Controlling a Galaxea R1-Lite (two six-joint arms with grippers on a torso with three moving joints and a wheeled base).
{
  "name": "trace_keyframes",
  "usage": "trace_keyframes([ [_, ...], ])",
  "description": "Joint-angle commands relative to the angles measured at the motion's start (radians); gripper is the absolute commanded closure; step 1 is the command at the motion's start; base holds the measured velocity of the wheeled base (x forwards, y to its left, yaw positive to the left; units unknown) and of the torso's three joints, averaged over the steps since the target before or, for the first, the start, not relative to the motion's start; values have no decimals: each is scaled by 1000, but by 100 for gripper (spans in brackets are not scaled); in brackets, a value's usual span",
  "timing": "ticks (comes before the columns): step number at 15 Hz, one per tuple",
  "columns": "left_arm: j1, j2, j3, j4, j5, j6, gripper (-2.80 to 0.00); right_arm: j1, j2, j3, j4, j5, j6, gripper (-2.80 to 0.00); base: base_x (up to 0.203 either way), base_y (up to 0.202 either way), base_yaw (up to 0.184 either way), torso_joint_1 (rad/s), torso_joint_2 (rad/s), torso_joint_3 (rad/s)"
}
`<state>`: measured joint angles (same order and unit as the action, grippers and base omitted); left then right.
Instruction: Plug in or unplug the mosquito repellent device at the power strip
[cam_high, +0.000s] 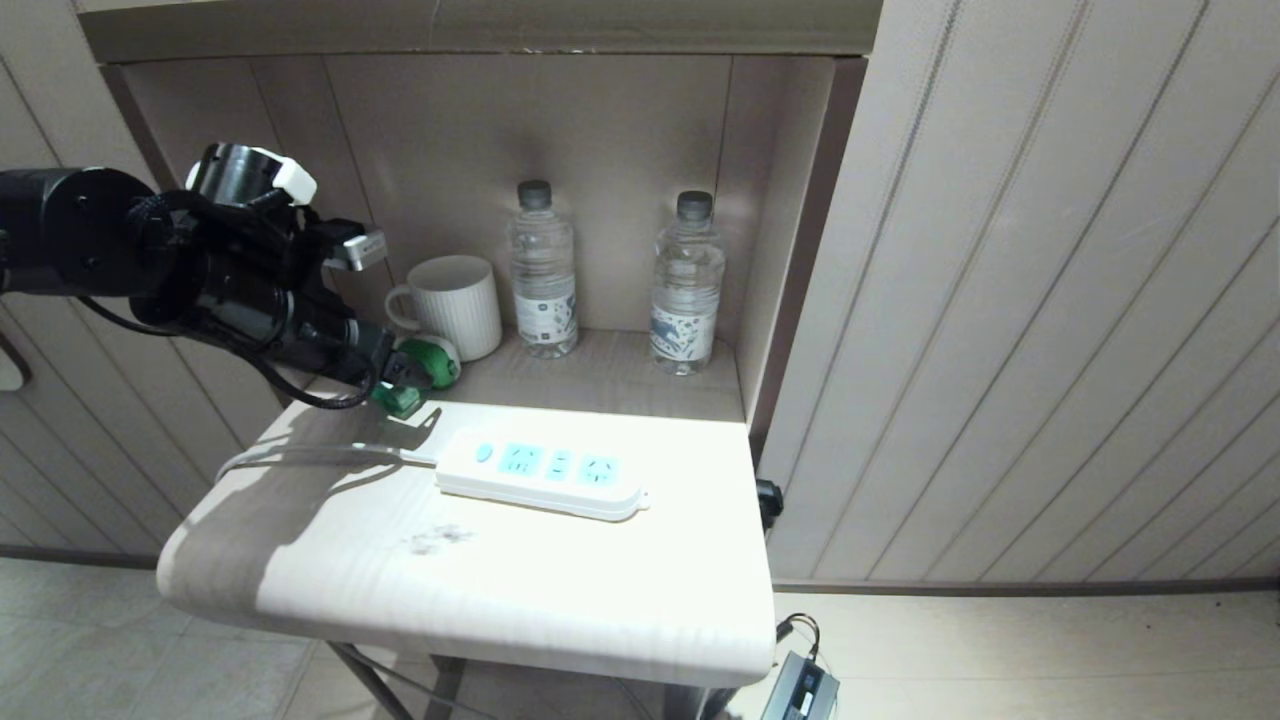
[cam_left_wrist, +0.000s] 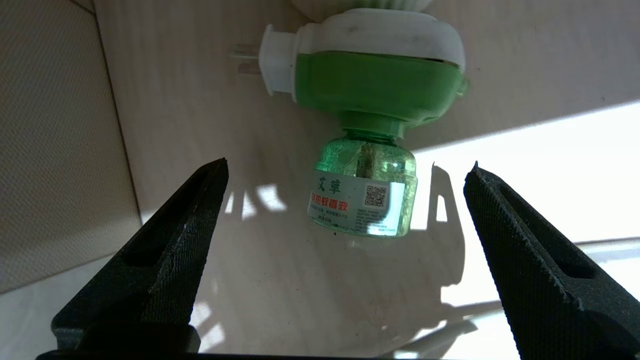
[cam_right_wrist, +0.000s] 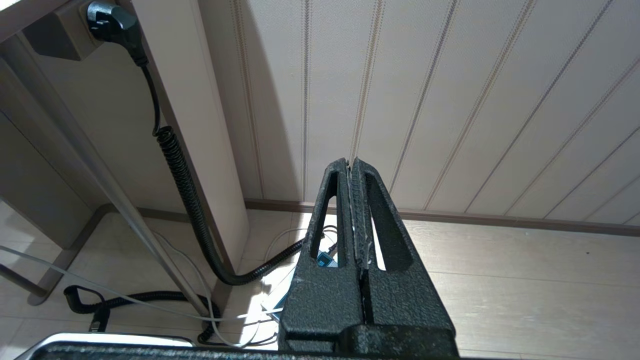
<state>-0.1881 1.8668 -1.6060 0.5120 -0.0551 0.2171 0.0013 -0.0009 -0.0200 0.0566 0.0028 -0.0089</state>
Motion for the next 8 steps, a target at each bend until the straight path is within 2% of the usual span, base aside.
trace_keyframes([
  [1, -2, 32, -85, 141, 1, 25, -280, 0, 1, 0, 0, 0, 0, 0, 0, 0, 0, 0, 0, 0],
  [5, -2, 113, -313, 366, 27, 50, -280, 0, 1, 0, 0, 0, 0, 0, 0, 0, 0, 0, 0, 0],
  [7, -2, 155, -318, 398, 93, 85, -280, 0, 1, 0, 0, 0, 0, 0, 0, 0, 0, 0, 0, 0],
  [8, -2, 164, -319, 385, 98, 86, -280, 0, 1, 0, 0, 0, 0, 0, 0, 0, 0, 0, 0, 0],
])
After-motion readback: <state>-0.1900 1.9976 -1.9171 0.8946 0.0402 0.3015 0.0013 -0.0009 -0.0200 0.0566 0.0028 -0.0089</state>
